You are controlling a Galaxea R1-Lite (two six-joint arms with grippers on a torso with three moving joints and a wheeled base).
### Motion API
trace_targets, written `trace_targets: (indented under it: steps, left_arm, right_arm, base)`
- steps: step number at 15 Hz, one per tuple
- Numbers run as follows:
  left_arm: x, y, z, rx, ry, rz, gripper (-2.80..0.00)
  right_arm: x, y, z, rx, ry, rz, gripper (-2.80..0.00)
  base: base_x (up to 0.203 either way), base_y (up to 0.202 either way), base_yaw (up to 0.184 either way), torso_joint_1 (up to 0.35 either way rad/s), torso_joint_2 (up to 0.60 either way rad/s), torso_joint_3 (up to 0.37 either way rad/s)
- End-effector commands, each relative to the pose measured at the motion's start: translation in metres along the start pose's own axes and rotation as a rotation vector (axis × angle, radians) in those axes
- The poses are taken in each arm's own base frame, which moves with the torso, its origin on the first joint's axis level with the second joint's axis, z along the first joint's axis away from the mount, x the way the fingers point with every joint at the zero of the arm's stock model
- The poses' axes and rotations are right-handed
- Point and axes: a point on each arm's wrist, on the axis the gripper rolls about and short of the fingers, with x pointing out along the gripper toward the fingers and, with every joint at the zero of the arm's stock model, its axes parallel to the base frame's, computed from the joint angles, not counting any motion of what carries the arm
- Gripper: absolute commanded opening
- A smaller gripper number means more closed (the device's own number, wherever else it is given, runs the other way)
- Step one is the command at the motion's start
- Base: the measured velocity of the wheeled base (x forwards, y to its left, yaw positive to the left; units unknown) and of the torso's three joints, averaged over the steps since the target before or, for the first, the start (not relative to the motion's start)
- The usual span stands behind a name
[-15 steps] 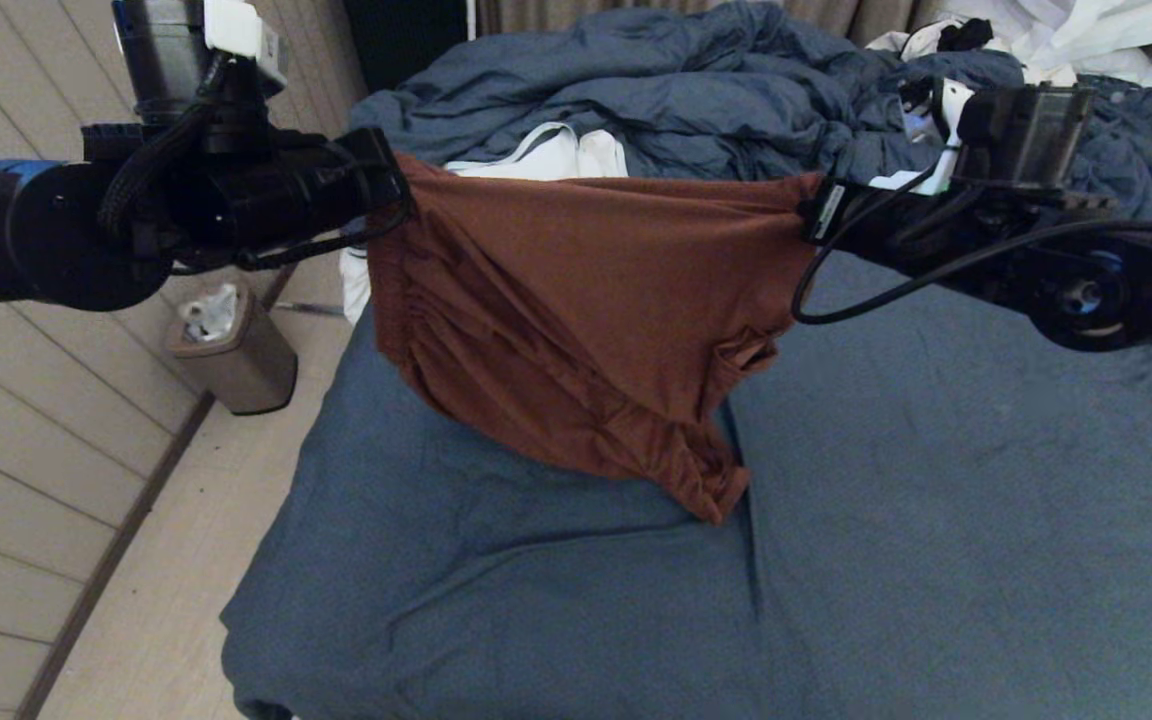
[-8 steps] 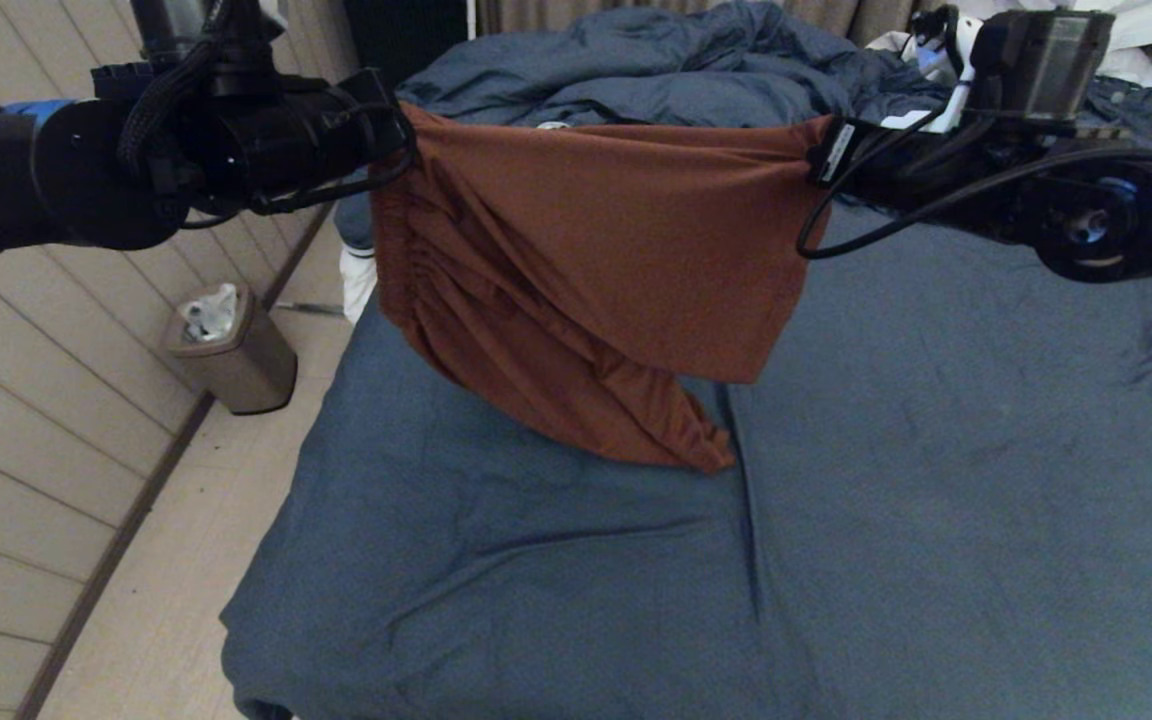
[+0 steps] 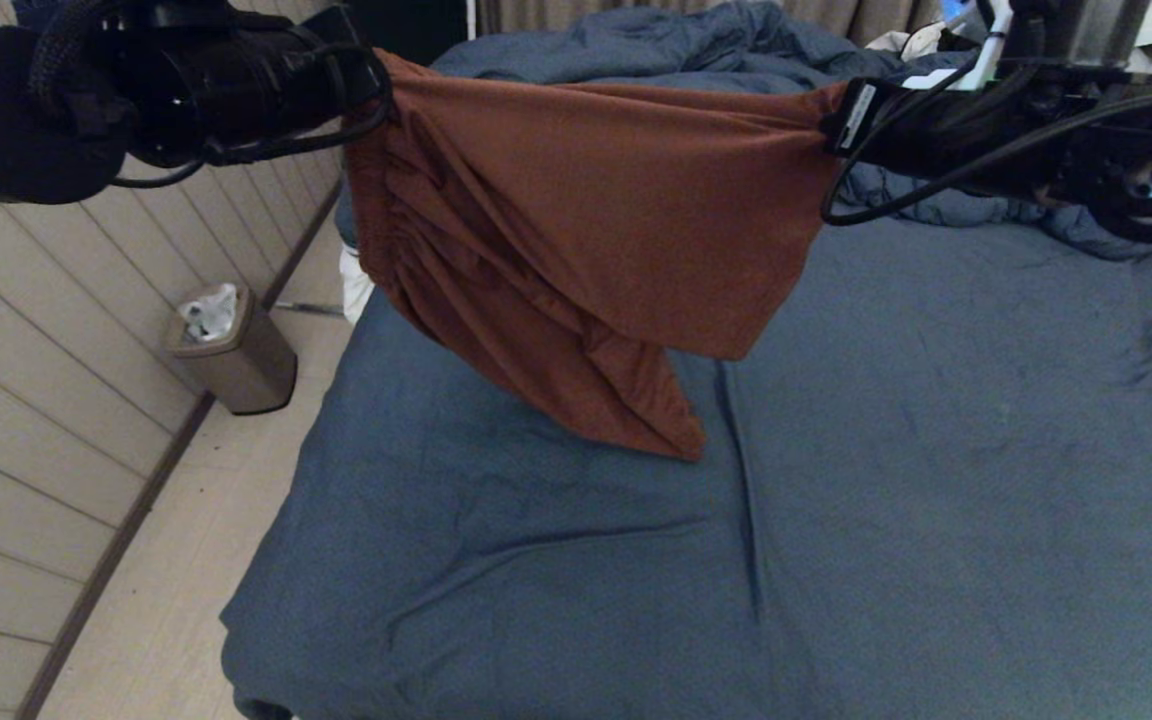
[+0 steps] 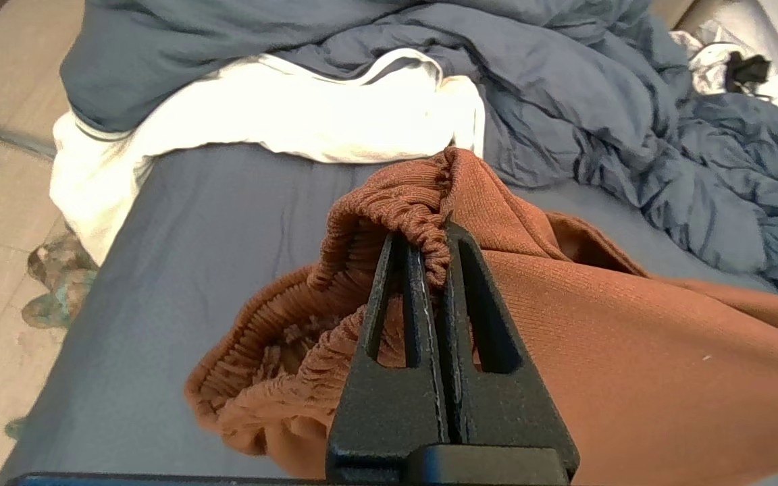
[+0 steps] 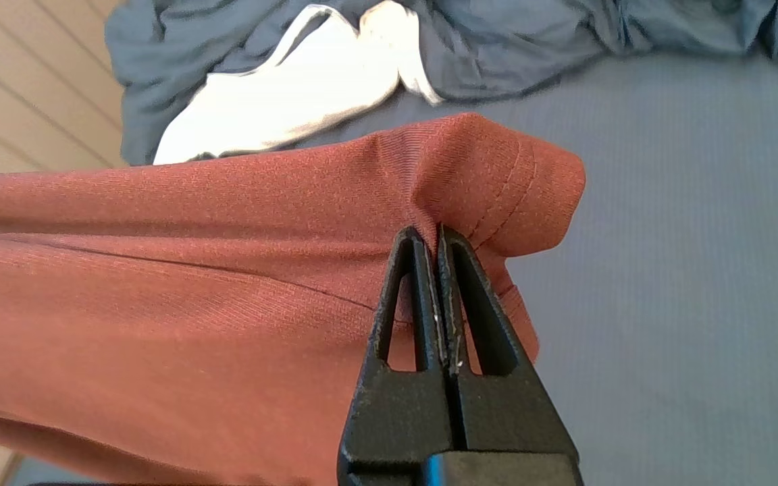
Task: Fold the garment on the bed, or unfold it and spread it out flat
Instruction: Unford the brown shorts
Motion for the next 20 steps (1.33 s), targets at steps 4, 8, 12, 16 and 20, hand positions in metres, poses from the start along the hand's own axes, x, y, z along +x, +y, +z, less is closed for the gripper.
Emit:
trace_targets:
  steps: [4, 8, 12, 16, 20]
  left_arm:
    - [-0.064, 0.001, 0.039, 0.003, -0.013, -0.002, -2.80]
    - [-0.097, 0.011, 0.034, 0.041, 0.038, 0.015, -2.80]
    - [-0.124, 0.015, 0.023, 0.083, 0.085, 0.003, -2.80]
    - [-0.141, 0.004, 0.007, 0.099, 0.135, -0.039, -2.80]
    - [-0.151, 0.000, 0.009, 0.099, 0.127, -0.047, -2.80]
  right_arm:
    - [-0.052, 0.005, 0.016, 0.001, -0.003, 0.011, -2.80]
    - [-0.075, 0.004, -0.001, -0.002, 0.088, 0.009, -2.80]
    - [-0.101, 0.006, -0.012, -0.005, 0.129, 0.030, -2.80]
    - [-0.127, 0.027, -0.016, -0.002, 0.150, 0.125, -2.80]
    - [-0.146, 0.039, -0.017, -0.004, 0.188, 0.193, -2.80]
  base:
    - [0.000, 0.000, 0.000, 0.000, 0.00, 0.000]
    - [0.000, 0.000, 0.000, 0.000, 0.00, 0.000]
    - [0.000, 0.000, 0.000, 0.000, 0.00, 0.000]
    - [0.000, 0.000, 0.000, 0.000, 0.00, 0.000]
    - [0.000, 0.000, 0.000, 0.000, 0.00, 0.000]
